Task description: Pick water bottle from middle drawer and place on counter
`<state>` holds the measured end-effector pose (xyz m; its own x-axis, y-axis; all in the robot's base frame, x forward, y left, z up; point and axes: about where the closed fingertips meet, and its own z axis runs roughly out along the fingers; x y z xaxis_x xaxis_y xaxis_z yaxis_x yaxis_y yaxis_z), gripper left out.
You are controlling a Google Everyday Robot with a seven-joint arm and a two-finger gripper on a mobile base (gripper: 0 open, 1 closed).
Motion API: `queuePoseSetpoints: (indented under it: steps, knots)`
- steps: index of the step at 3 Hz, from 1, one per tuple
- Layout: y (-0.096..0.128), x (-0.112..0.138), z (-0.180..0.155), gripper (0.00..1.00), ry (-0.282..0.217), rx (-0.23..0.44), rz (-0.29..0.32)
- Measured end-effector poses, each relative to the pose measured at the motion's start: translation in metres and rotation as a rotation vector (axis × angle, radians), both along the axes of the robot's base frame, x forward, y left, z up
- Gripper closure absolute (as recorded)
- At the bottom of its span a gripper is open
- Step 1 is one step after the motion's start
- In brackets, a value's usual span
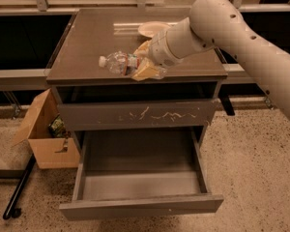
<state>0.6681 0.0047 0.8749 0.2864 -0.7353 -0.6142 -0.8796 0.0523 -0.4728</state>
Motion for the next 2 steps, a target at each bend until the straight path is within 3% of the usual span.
queuePoseSetpoints:
  steps: [1,2]
  knots:
    - [0.003,0.005,0.002,1.00,0.004,0.003,0.006]
    - [0.009,0.029,0.000,1.00,0.026,-0.038,0.021]
